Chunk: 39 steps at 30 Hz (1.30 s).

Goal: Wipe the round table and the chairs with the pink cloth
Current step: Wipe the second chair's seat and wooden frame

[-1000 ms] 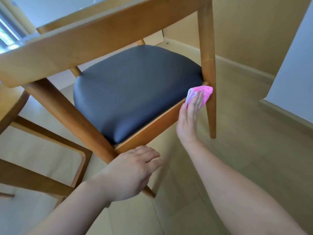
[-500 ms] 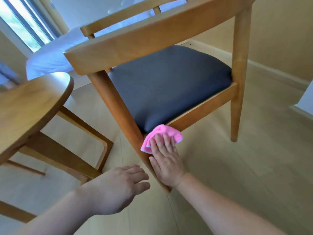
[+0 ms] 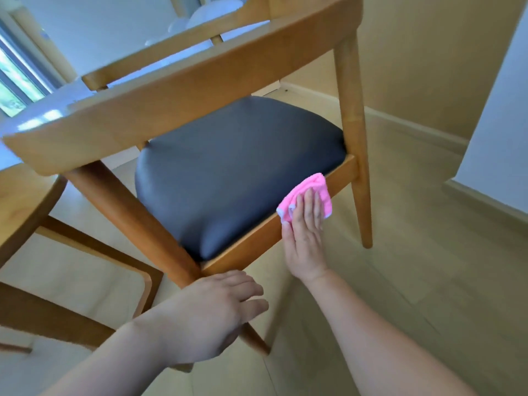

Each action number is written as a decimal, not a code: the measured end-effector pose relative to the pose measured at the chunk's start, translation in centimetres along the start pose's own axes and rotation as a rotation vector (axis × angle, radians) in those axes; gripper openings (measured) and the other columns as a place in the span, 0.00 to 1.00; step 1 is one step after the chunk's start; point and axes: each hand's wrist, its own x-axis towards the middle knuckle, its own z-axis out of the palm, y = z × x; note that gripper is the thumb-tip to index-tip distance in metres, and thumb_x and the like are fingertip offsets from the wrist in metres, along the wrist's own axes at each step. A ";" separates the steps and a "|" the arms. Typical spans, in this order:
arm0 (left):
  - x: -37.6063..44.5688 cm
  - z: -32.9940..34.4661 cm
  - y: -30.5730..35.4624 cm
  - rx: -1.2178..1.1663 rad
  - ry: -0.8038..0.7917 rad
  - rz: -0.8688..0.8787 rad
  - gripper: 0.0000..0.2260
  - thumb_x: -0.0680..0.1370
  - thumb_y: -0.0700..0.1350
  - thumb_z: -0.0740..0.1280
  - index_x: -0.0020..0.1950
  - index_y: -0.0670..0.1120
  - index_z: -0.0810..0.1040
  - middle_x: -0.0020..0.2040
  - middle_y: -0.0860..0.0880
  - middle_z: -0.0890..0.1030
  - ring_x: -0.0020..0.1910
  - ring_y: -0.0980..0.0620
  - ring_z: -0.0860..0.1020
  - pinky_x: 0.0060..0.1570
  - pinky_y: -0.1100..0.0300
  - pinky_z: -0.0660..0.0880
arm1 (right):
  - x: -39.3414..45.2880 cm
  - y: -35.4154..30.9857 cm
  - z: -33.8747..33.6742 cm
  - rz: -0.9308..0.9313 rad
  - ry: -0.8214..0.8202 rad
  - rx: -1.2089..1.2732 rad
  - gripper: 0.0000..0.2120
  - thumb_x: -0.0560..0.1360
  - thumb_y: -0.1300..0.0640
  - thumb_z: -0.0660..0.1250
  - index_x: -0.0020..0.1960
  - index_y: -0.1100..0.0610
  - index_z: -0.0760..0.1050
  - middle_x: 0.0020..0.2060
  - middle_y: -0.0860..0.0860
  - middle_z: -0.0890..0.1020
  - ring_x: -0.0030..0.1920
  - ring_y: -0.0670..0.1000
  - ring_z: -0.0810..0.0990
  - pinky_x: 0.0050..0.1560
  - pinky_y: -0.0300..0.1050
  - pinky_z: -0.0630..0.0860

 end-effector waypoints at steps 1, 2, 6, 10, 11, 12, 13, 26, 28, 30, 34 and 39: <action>0.8 -0.5 -0.2 0.024 0.014 0.006 0.18 0.74 0.47 0.66 0.64 0.53 0.74 0.62 0.53 0.77 0.63 0.52 0.74 0.66 0.57 0.68 | 0.8 0.5 -0.5 0.032 0.003 0.004 0.26 0.83 0.45 0.40 0.76 0.46 0.32 0.76 0.43 0.35 0.77 0.50 0.37 0.76 0.54 0.45; 1.6 -1.0 -0.3 0.033 0.032 0.007 0.18 0.73 0.46 0.67 0.63 0.53 0.76 0.61 0.53 0.78 0.61 0.52 0.75 0.64 0.56 0.71 | 1.5 0.9 -1.0 0.063 0.007 0.005 0.26 0.82 0.43 0.38 0.75 0.45 0.30 0.75 0.42 0.33 0.76 0.49 0.36 0.75 0.54 0.46; 3.5 -2.3 -0.8 0.002 0.179 0.004 0.15 0.73 0.43 0.68 0.59 0.53 0.78 0.57 0.55 0.79 0.57 0.54 0.77 0.56 0.59 0.76 | 5.4 2.9 -3.0 0.239 0.111 0.089 0.26 0.81 0.42 0.38 0.72 0.40 0.25 0.73 0.38 0.30 0.76 0.46 0.35 0.76 0.55 0.49; 4.3 -3.1 -0.8 -0.023 0.284 0.051 0.13 0.80 0.48 0.55 0.55 0.55 0.79 0.53 0.56 0.80 0.52 0.55 0.79 0.51 0.65 0.76 | 8.9 4.1 -5.1 0.379 0.290 0.168 0.30 0.83 0.52 0.51 0.75 0.44 0.34 0.76 0.41 0.38 0.77 0.46 0.41 0.75 0.51 0.56; 4.4 -3.3 -0.9 -0.015 0.278 0.058 0.14 0.81 0.50 0.53 0.56 0.56 0.78 0.53 0.57 0.80 0.52 0.57 0.78 0.51 0.66 0.76 | 9.7 4.2 -5.5 0.395 0.315 0.177 0.31 0.83 0.54 0.53 0.77 0.47 0.36 0.77 0.44 0.42 0.77 0.46 0.43 0.75 0.52 0.57; 4.6 -3.6 -0.9 0.005 0.269 0.066 0.14 0.81 0.51 0.51 0.57 0.57 0.76 0.53 0.58 0.80 0.53 0.58 0.78 0.50 0.67 0.75 | 10.3 4.3 -6.0 0.397 0.324 0.191 0.30 0.83 0.55 0.53 0.77 0.50 0.39 0.78 0.46 0.45 0.77 0.47 0.44 0.75 0.52 0.56; 4.7 -3.7 -1.0 0.021 0.258 0.071 0.13 0.81 0.51 0.51 0.57 0.58 0.74 0.53 0.58 0.79 0.53 0.59 0.78 0.51 0.67 0.76 | 11.0 4.3 -6.4 0.385 0.325 0.200 0.29 0.83 0.56 0.53 0.78 0.51 0.41 0.78 0.47 0.47 0.77 0.47 0.45 0.76 0.53 0.55; 3.8 -7.0 -0.7 0.050 0.133 -0.055 0.17 0.78 0.46 0.59 0.65 0.55 0.75 0.62 0.57 0.76 0.62 0.56 0.72 0.64 0.64 0.67 | 18.4 -0.7 -12.3 0.031 0.235 0.147 0.26 0.82 0.55 0.57 0.77 0.57 0.54 0.74 0.53 0.63 0.72 0.55 0.65 0.68 0.58 0.69; 3.9 -7.0 -0.7 0.024 0.140 -0.064 0.18 0.79 0.46 0.57 0.68 0.54 0.72 0.65 0.56 0.73 0.65 0.55 0.69 0.67 0.66 0.62 | 19.6 -2.0 -12.9 -0.011 0.265 0.162 0.26 0.81 0.56 0.58 0.77 0.58 0.55 0.74 0.54 0.64 0.72 0.55 0.65 0.70 0.49 0.67; 4.1 -7.2 -0.6 0.024 0.145 -0.063 0.18 0.80 0.46 0.56 0.69 0.53 0.71 0.66 0.56 0.72 0.66 0.55 0.67 0.68 0.67 0.58 | 20.7 -2.9 -13.2 0.017 0.289 0.182 0.27 0.81 0.56 0.60 0.77 0.57 0.55 0.74 0.54 0.65 0.71 0.55 0.66 0.66 0.40 0.64; 4.2 -7.5 -0.7 0.023 0.143 -0.075 0.18 0.80 0.47 0.57 0.70 0.54 0.70 0.66 0.56 0.72 0.66 0.56 0.67 0.68 0.68 0.58 | 20.9 -2.6 -12.9 0.058 0.306 0.182 0.27 0.81 0.53 0.60 0.77 0.56 0.56 0.71 0.53 0.68 0.69 0.55 0.69 0.65 0.43 0.68; 4.0 -7.6 -0.7 0.026 0.126 -0.099 0.17 0.80 0.46 0.57 0.69 0.53 0.71 0.65 0.56 0.73 0.64 0.55 0.69 0.66 0.67 0.61 | 17.3 1.0 -11.0 0.176 0.273 0.135 0.28 0.80 0.49 0.60 0.77 0.52 0.56 0.72 0.51 0.67 0.69 0.54 0.69 0.64 0.47 0.74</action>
